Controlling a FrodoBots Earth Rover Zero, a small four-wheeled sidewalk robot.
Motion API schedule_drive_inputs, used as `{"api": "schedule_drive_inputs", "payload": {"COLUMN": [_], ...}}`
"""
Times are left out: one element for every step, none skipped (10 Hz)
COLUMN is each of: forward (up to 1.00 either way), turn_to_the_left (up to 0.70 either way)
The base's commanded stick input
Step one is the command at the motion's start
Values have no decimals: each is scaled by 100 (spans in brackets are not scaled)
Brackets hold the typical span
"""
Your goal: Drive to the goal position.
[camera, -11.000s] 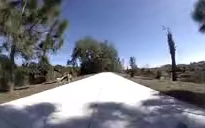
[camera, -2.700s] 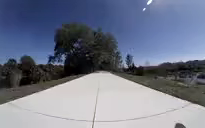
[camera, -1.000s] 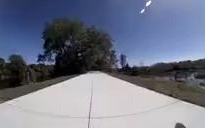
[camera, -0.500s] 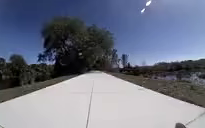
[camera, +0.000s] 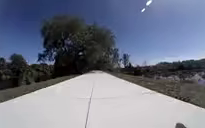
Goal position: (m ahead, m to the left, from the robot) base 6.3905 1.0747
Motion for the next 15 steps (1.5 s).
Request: {"api": "schedule_drive_inputs", "payload": {"forward": [100, 100, 100, 100, 100, 100, 100, 100, 100, 100, 100, 100, 100, 100, 100], "turn_to_the_left": [0, 0, 0, 0, 0, 0, 0, 0, 0, 0, 0, 0, 0, 0, 0]}}
